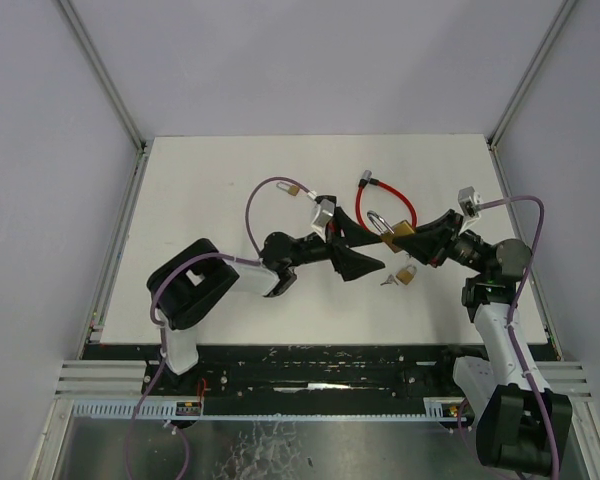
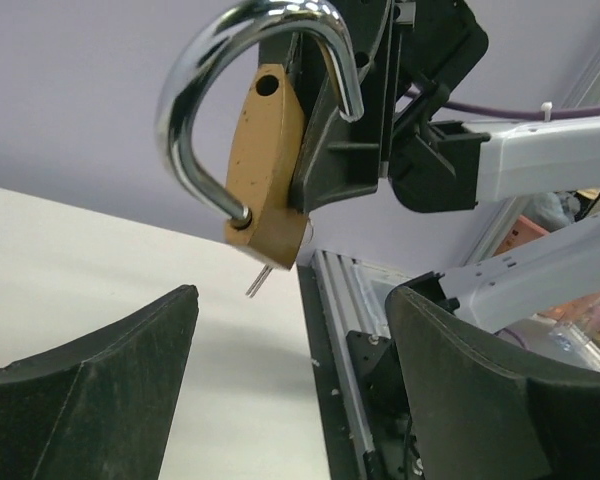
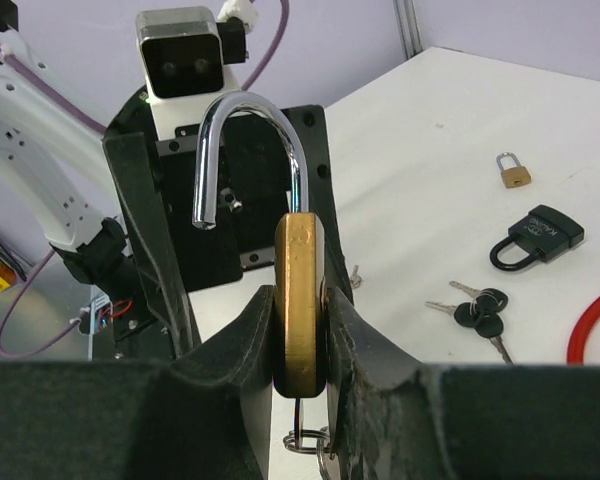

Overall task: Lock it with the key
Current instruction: Lock the lock.

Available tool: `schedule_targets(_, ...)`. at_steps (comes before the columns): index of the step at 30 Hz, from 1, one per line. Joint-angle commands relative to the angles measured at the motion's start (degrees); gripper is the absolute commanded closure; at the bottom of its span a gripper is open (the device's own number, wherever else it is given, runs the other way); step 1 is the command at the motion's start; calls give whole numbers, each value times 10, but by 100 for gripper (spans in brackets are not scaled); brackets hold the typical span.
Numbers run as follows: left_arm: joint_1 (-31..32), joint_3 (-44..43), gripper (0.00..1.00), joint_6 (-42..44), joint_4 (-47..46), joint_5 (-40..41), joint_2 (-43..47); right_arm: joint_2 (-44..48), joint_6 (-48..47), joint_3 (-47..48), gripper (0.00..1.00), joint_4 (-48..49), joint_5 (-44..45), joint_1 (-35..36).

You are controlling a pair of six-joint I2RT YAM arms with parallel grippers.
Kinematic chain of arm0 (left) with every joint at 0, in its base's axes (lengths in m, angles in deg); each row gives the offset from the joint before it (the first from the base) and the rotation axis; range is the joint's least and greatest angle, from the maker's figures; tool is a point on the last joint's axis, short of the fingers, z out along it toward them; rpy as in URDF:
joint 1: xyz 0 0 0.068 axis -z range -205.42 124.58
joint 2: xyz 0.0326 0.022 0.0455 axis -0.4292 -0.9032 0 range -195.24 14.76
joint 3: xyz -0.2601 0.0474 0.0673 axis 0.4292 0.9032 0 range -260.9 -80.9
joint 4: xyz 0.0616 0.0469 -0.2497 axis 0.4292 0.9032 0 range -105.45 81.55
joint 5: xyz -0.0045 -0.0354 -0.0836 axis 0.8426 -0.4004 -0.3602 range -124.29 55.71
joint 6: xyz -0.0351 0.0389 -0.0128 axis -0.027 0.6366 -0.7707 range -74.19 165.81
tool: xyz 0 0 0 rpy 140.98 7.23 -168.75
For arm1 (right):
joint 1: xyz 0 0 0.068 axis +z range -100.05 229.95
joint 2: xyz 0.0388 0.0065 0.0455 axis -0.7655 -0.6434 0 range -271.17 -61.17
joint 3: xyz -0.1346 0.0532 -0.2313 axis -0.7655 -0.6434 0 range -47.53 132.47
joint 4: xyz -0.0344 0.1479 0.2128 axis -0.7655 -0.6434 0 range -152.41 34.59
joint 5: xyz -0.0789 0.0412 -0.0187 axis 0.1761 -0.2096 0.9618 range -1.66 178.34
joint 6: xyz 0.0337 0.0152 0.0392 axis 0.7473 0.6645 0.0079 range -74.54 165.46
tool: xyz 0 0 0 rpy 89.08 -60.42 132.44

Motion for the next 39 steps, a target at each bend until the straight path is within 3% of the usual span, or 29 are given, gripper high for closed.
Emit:
schedule_targets(1, 14, -46, 24, -56, -42, 38, -27, 13, 55, 7, 100, 99, 31, -2)
schedule_targets(11, 15, -65, 25, -148, -44, 85, -13, 7, 59, 7, 99, 102, 26, -2)
schedule_targets(14, 13, -69, 38, -177, -44, 112, -15, 6, 64, 6, 99, 107, 24, -2)
schedule_targets(21, 11, -99, 44, -223, -45, 114, -39, 0, 68, 5, 98, 115, 19, -2)
schedule_targets(23, 12, -105, 51, -227, -44, 107, -40, -3, 69, 5, 98, 115, 17, -1)
schedule_targets(26, 11, -119, 74, -231, -44, 83, -46, -4, 69, 5, 97, 115, 17, 0)
schedule_targets(27, 11, -122, 77, -232, -44, 75, -47, -4, 69, 5, 97, 115, 17, 0)
schedule_targets(29, 11, -127, 78, -230, -44, 61, -50, -3, 69, 5, 96, 114, 17, 0)
schedule_targets(36, 7, -137, 69, -223, -44, 11, -56, -5, 60, 6, 95, 101, 19, 0)
schedule_targets(39, 5, -138, 70, -219, -43, -7, -56, -5, 52, 8, 94, 91, 19, 0)
